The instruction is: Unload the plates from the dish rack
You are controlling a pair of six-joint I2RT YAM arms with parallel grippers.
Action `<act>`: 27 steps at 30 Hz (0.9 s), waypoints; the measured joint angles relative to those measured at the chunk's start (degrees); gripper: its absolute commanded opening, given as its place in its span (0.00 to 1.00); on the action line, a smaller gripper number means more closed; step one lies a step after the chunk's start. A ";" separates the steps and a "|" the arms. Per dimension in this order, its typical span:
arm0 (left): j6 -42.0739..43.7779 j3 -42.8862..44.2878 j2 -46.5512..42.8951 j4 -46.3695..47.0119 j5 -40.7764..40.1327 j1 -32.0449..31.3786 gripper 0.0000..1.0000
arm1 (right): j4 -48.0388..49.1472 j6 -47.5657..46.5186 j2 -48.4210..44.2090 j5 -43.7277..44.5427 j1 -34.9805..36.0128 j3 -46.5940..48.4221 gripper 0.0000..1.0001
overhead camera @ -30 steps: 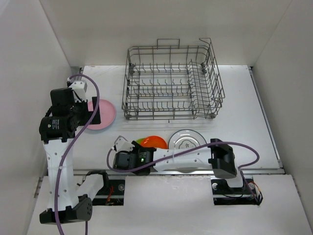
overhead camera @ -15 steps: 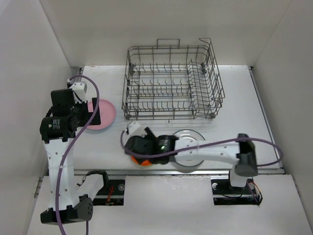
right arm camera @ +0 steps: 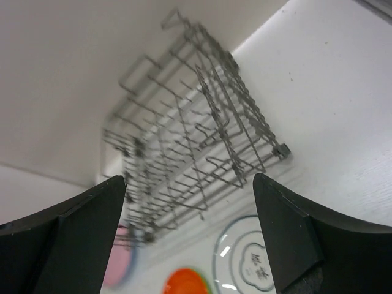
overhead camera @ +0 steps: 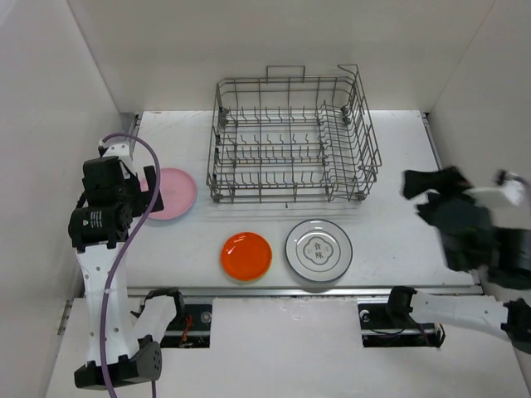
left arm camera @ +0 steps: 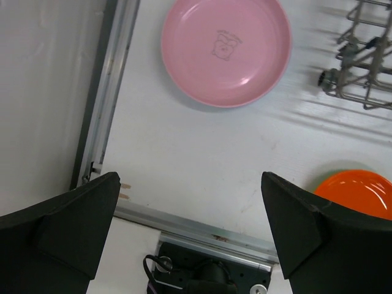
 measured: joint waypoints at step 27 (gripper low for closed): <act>-3.41 -2.93 -1.66 2.67 -7.82 1.42 1.00 | -5.77 -9.01 -13.94 0.11 0.00 -0.02 1.00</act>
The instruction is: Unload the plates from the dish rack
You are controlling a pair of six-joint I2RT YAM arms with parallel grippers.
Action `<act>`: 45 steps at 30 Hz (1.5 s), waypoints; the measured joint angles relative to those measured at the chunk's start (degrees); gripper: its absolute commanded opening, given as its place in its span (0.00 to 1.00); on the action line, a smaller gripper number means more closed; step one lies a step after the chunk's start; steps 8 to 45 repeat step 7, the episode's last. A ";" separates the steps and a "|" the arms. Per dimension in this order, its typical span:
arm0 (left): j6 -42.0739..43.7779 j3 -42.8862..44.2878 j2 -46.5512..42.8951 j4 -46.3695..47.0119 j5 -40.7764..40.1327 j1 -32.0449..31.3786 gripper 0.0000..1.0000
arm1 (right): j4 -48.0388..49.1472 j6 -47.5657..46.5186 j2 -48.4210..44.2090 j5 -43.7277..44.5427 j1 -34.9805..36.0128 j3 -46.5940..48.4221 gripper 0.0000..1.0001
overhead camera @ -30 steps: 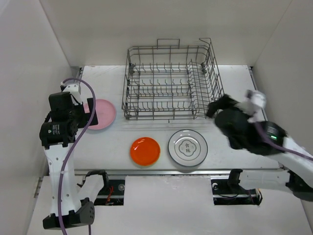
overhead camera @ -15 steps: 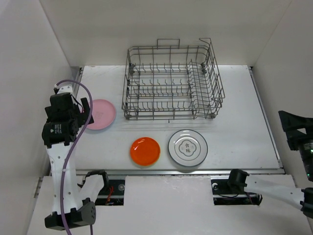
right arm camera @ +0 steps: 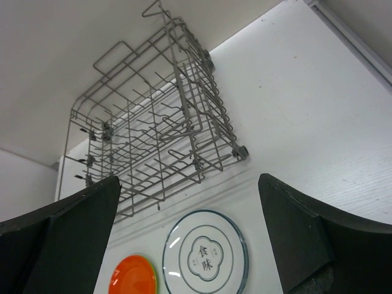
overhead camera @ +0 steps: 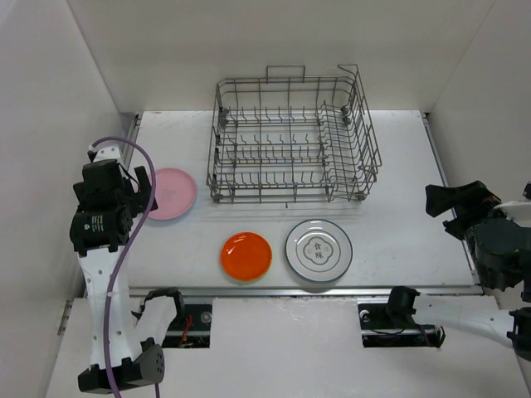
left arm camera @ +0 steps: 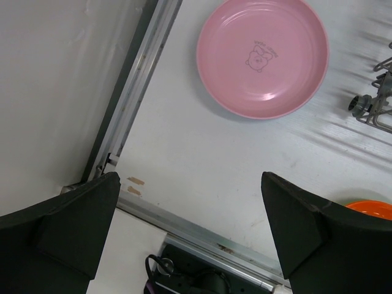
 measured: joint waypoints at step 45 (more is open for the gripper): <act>-0.02 0.00 0.04 -0.02 0.02 0.59 1.00 | 0.13 -2.49 0.02 0.07 0.00 -2.01 1.00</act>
